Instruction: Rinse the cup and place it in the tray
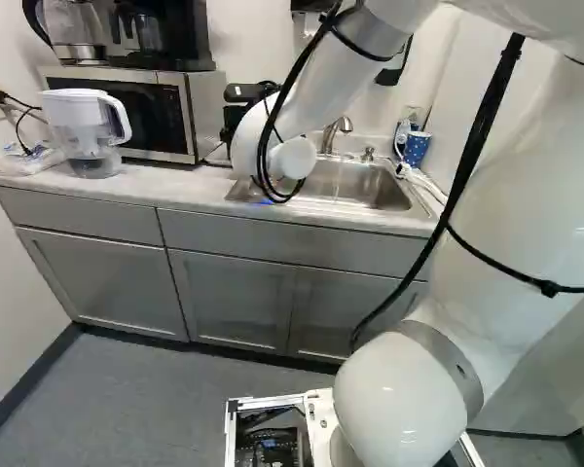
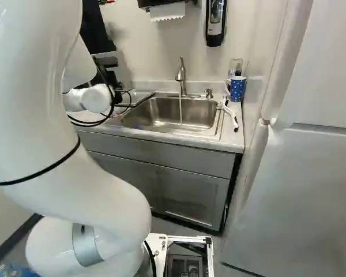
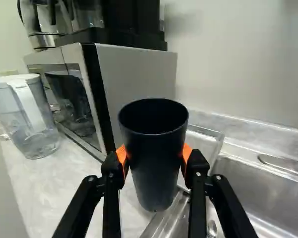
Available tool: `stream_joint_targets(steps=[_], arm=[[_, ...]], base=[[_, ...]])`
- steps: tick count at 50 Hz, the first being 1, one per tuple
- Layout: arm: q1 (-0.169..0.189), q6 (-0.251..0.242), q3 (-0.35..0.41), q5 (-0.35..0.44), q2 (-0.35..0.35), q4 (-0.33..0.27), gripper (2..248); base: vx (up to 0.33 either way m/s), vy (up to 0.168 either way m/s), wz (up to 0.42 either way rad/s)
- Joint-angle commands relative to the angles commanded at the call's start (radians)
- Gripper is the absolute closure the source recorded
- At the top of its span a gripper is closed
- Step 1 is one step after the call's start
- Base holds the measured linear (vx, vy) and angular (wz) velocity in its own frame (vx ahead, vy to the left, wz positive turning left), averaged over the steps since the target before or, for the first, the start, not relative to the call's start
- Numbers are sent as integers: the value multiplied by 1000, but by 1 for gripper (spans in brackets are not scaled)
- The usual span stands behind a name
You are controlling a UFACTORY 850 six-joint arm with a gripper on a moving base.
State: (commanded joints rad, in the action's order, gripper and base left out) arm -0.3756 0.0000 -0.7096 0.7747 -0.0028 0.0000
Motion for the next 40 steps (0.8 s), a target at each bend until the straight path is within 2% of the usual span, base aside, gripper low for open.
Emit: stream_joint_targets(steps=[40], arm=[[125,0,16,0,16,0,127]], base=[[0,0,0]])
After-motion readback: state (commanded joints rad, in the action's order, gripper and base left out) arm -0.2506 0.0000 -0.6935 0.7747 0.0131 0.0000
